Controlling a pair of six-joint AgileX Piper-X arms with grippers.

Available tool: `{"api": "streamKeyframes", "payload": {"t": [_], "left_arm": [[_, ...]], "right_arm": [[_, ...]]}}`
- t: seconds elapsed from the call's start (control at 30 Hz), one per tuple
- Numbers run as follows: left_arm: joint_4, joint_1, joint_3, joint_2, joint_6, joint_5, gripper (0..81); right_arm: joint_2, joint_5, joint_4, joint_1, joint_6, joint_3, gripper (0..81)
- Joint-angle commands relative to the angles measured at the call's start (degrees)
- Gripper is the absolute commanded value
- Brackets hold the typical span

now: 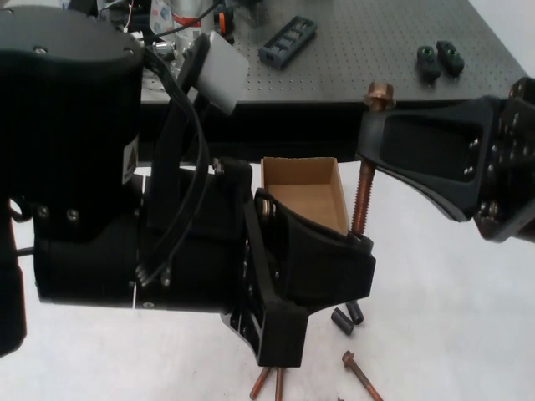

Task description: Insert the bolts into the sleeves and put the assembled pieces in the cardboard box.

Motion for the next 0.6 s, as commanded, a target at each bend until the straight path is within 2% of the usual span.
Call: {"api": "streamKeyframes", "payload": {"t": [0.0, 0.17, 0.57], "left_arm": [[-1.95, -0.11, -0.47, -0.30, -0.55, -0.46, 0.6], [-3.00, -0.11, -0.47, -0.30, -1.62, -4.39, 0.6], [-3.87, -0.11, -0.47, -0.30, -1.62, -5.20, 0.6]], "right_arm": [[0.07, -0.18, 0.02, 0.26, -0.19, -0.60, 1.3], [0.07, -0.37, 0.11, 0.26, -0.19, -0.60, 1.3], [0.07, -0.62, 1.79, 0.59, -0.19, -0.60, 0.8]]}}
